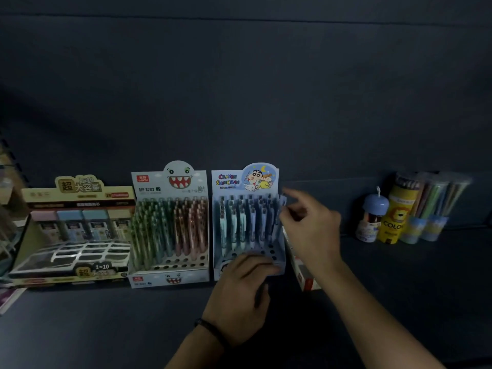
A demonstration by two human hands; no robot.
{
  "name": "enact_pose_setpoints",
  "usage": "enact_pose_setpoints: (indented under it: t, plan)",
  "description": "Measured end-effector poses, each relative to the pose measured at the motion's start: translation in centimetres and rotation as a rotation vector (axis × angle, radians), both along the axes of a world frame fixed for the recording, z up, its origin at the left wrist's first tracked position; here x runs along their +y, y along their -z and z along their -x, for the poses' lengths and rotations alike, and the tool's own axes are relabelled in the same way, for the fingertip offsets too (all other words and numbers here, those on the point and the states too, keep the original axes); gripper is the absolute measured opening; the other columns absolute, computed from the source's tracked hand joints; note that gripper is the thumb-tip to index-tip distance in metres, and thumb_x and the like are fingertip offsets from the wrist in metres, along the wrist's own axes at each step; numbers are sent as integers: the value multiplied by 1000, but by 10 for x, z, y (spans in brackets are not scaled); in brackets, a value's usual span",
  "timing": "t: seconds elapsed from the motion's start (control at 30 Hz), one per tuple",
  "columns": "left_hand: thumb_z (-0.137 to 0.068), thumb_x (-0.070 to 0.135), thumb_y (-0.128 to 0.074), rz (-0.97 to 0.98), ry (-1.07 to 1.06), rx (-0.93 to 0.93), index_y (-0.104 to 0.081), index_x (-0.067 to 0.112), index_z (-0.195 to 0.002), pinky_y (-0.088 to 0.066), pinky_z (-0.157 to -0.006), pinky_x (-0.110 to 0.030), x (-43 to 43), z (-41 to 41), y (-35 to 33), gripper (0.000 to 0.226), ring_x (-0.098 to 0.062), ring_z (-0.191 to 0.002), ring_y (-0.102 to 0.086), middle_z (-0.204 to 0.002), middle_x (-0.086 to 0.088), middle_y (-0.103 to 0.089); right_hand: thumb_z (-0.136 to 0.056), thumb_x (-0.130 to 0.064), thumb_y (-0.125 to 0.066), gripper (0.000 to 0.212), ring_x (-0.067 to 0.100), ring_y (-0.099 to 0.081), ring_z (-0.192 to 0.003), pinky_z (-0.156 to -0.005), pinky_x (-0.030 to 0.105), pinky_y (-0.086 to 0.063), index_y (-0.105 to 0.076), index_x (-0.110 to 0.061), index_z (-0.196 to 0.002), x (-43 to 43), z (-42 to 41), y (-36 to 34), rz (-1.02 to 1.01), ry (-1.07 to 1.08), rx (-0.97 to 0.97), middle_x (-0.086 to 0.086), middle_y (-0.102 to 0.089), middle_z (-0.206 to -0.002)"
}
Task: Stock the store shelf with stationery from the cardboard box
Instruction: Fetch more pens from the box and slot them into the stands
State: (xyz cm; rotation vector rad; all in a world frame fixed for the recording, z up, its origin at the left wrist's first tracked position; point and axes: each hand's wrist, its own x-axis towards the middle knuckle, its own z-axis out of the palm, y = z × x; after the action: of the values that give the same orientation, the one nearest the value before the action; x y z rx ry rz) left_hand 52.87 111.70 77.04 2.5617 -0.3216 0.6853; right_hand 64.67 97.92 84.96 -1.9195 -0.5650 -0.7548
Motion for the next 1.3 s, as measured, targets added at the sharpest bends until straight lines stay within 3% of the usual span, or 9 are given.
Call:
enact_pose_setpoints:
  t: [0.17,0.23,0.33,0.57,0.73,0.9,0.97,1.07,1.3]
  plan:
    - [-91,16,-52,-57,7,30,-64,28,-130,-38,-112,-25,1,-4,3,43,-11,-129,-49,-134,12,-59,-88,-13,-77,41,0,-69,-70,-74,-4,-41,-77,-33,-123,6,-3,10,79,-14,31,-14,-75,-78]
    - [-89,12,-56,-71,5,24,-65,29,-129,-39,-110,-24,2,-6,4,44,-10,-128,-50,-133,14,-58,-89,-16,-76,40,0,-69,-72,-77,3,-48,-76,-35,-123,6,-4,15,153,-30,89,-16,-75,-80]
    - [-87,11,-58,-56,-7,32,-68,28,-123,-44,-107,-29,4,-9,6,40,-11,-124,-52,-129,14,-59,-89,-20,-76,37,0,-71,-77,-82,26,-60,-76,-35,-122,7,-4,18,221,-37,181,-15,-77,-83]
    - [-90,15,-54,-14,4,51,-68,32,-113,-45,-105,-37,7,-7,7,32,-11,-128,-51,-130,16,-57,-96,-35,-70,46,0,-71,-89,-85,26,-58,-62,-49,-138,-12,15,11,245,-45,245,-20,-76,-88]
    - [-87,14,-65,-35,23,1,-65,38,-103,-34,-96,-34,-8,2,4,29,-12,-115,-55,-115,20,-59,-93,-27,-75,25,1,-72,-87,-78,29,-60,-76,-30,-117,-64,57,20,210,78,142,-14,-79,-94]
    - [-96,19,-58,-129,304,-4,-65,35,-105,-44,-90,-37,-58,27,-18,20,-13,-103,-58,-111,17,-59,-91,-25,-78,19,2,-71,-87,-78,23,-57,-78,-31,-109,-157,129,57,267,298,308,-16,-76,-95]
    - [-98,23,-60,-122,460,55,-66,35,-110,-48,-81,-32,-98,40,-28,19,-10,-95,-59,-109,16,-60,-91,-28,-77,16,0,-69,-87,-79,19,-55,-76,-34,-106,-197,166,72,298,383,379,-19,-74,-94]
    - [-102,38,-44,-214,656,162,-60,39,-113,-51,-72,-31,-173,62,-24,19,-8,-87,-59,-105,16,-60,-92,-39,-74,13,-3,-65,-83,-76,14,-49,-73,-41,-105,-260,226,96,327,505,560,-23,-70,-91]
    - [-104,43,-47,-541,999,397,-57,33,-114,-52,-84,-37,-372,150,47,19,-20,-107,-62,-115,9,-61,-95,-42,-69,18,1,-65,-77,-81,28,-56,-75,-33,-109,-423,405,173,179,746,993,-17,-69,-79]
